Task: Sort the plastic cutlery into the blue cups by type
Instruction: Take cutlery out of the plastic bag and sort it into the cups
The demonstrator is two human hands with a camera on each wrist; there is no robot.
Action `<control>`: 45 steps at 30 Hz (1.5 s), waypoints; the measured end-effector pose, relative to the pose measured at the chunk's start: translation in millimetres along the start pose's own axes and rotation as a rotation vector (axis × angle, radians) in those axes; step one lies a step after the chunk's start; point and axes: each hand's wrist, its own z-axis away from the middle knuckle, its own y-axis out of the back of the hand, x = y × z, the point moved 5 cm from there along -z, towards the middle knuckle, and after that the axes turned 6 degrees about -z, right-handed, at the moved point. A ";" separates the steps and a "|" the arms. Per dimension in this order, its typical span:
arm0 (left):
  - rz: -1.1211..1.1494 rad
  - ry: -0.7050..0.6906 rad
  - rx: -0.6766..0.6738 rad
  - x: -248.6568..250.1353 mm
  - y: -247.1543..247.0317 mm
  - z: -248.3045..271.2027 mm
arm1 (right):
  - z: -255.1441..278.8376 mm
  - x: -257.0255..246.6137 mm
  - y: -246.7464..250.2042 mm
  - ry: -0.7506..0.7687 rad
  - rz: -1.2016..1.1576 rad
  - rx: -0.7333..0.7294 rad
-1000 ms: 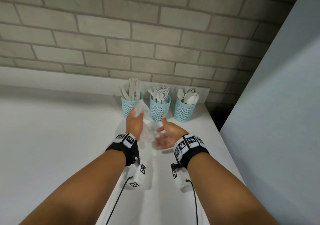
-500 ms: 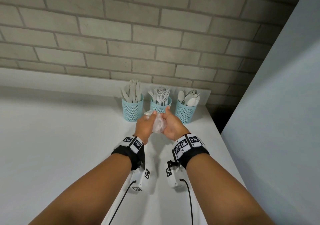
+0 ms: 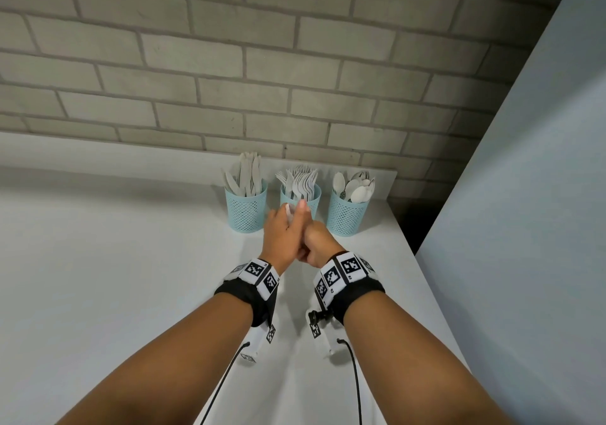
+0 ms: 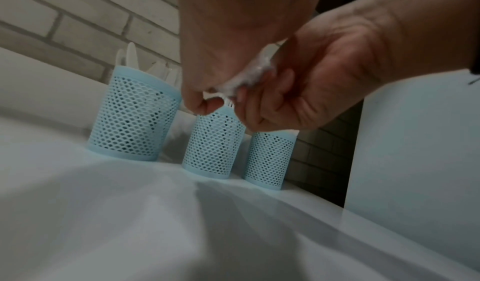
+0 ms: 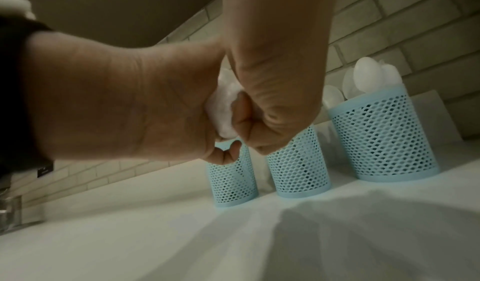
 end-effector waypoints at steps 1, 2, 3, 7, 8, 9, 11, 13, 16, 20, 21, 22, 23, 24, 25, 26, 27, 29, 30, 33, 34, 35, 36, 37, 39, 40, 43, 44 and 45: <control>-0.034 -0.012 0.009 0.6 -0.6 -0.5 | -4.1 0.1 1.1 0.027 0.014 0.018; -0.064 -0.018 0.003 1.4 -1.1 -0.2 | -5.2 -0.9 1.5 0.064 0.029 0.021; -0.073 -0.017 -0.001 1.5 -1.7 -0.3 | -5.0 -1.8 1.2 0.093 0.035 0.008; -0.094 0.030 0.018 6.5 3.7 1.8 | -1.3 -4.4 2.1 0.139 0.066 -0.024; -0.125 0.030 0.026 8.2 5.5 2.5 | -1.7 -5.6 2.0 0.142 0.048 -0.043; -0.159 0.023 0.035 8.1 6.0 2.6 | 0.9 -7.2 1.1 0.130 0.028 -0.058; -0.226 0.008 0.043 11.3 5.7 6.2 | 4.8 -6.4 0.8 0.038 -0.100 -0.084; -0.225 -0.041 0.016 16.5 4.4 8.9 | 9.7 -7.9 0.2 -0.013 -0.209 -0.103; -0.449 -0.133 -0.025 18.5 3.1 4.8 | 7.0 -8.3 2.3 0.022 -0.211 -0.090; -0.385 -0.162 0.028 19.2 6.7 0.9 | 10.4 -4.8 1.5 0.069 -0.174 -0.114; -0.348 -0.136 0.047 19.8 8.1 1.5 | 9.6 -4.7 -1.1 0.072 -0.187 -0.139; -0.351 -0.110 0.057 20.5 9.3 2.5 | 10.3 -4.7 -3.5 0.068 -0.186 -0.146; -0.384 -0.096 0.063 22.2 10.8 3.7 | 11.4 -4.8 -4.5 0.062 -0.175 -0.142; -0.428 -0.095 0.069 24.2 12.5 5.0 | 13.1 -4.9 -4.5 0.060 -0.160 -0.125; -0.461 -0.102 0.072 27.3 14.3 6.4 | 12.8 -4.3 -4.4 0.060 -0.144 -0.115; -0.474 -0.097 0.072 30.0 15.9 7.0 | 12.8 -3.6 -4.2 0.061 -0.132 -0.103; -0.472 -0.078 0.064 30.8 16.5 6.5 | 13.2 -2.3 -4.5 0.063 -0.127 -0.093; -0.451 -0.038 0.035 32.3 16.0 5.9 | 17.2 -0.2 -6.2 0.080 -0.101 -0.090; -0.438 -0.033 0.023 33.6 15.4 6.1 | 16.0 1.5 -6.7 0.094 -0.089 -0.093; -0.391 -0.023 0.002 32.5 14.8 5.9 | 16.3 2.1 -2.1 0.139 -0.056 -0.060; -0.374 -0.013 -0.008 29.7 13.3 5.6 | 16.5 1.6 0.7 0.159 -0.054 -0.041; -0.350 0.002 -0.021 26.4 10.7 5.3 | 17.1 0.9 3.8 0.183 -0.059 -0.015; -0.313 0.019 -0.040 23.6 8.1 5.6 | 18.6 -0.3 7.6 0.205 -0.062 0.011; -0.269 0.043 -0.061 21.4 6.0 6.2 | 18.9 -1.1 11.6 0.222 -0.080 0.040; -0.206 0.101 -0.079 16.7 3.7 6.5 | 17.5 -0.3 22.0 0.205 -0.210 0.064; -0.211 0.123 -0.077 15.3 3.7 7.1 | 17.2 2.5 26.0 0.153 -0.332 0.034; -0.246 0.146 -0.118 16.4 3.8 20.1 | 24.6 5.1 36.4 0.011 -0.726 -0.088; -0.238 0.147 -0.151 18.5 5.2 28.3 | 29.6 2.3 40.4 0.010 -0.828 -0.121; -0.232 0.157 -0.199 20.3 7.4 37.7 | 33.4 -3.5 45.3 0.032 -0.923 -0.159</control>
